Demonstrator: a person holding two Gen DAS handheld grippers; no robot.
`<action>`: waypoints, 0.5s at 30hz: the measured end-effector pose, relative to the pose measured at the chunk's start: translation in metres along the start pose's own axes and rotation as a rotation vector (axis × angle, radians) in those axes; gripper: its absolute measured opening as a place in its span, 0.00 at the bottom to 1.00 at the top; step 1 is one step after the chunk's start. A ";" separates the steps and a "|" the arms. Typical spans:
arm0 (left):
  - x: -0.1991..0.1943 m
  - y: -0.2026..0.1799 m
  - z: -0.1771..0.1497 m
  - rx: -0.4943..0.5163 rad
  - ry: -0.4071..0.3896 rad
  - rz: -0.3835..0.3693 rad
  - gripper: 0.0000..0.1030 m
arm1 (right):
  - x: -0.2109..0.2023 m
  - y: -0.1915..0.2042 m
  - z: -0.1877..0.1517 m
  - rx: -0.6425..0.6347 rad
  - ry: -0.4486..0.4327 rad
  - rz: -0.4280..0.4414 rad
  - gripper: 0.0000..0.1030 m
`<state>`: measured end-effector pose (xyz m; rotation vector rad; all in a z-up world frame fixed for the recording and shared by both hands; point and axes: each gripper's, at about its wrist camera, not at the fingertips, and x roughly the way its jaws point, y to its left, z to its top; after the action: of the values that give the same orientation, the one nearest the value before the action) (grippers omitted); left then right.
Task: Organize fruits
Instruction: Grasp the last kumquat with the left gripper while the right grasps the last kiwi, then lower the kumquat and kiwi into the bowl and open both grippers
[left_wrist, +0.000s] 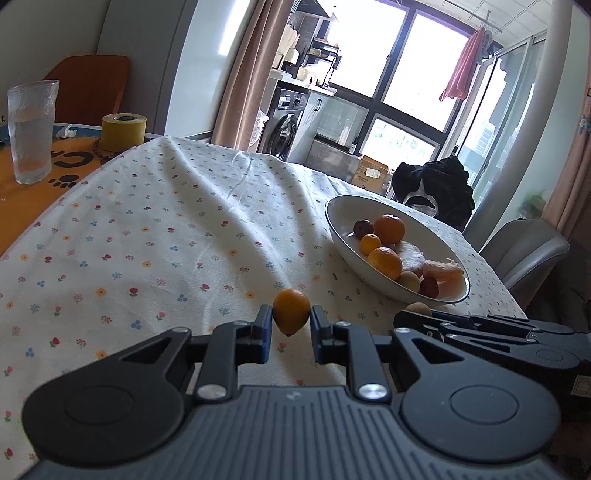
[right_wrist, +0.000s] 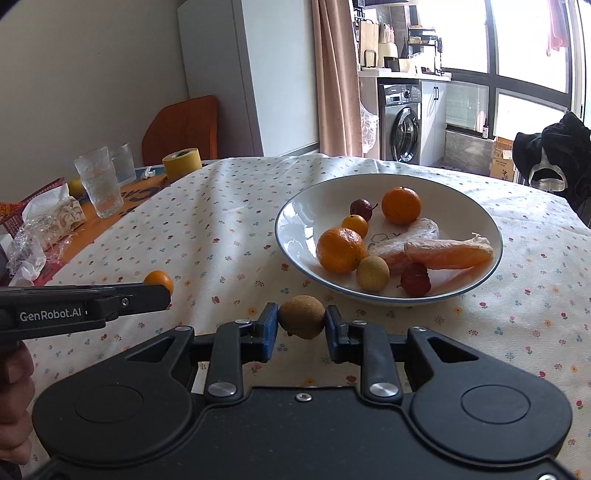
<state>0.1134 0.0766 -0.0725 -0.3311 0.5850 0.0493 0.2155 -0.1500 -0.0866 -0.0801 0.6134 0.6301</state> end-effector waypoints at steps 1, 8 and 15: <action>0.000 -0.003 0.001 0.004 -0.001 -0.003 0.19 | -0.003 0.000 0.001 -0.005 -0.006 0.004 0.25; 0.004 -0.021 0.005 0.038 -0.002 -0.011 0.19 | -0.015 -0.013 0.005 0.008 -0.057 0.015 0.25; 0.011 -0.034 0.014 0.067 -0.004 -0.013 0.19 | -0.021 -0.035 0.006 0.048 -0.091 -0.006 0.25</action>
<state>0.1345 0.0484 -0.0578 -0.2694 0.5794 0.0182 0.2259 -0.1878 -0.0737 -0.0079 0.5395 0.6097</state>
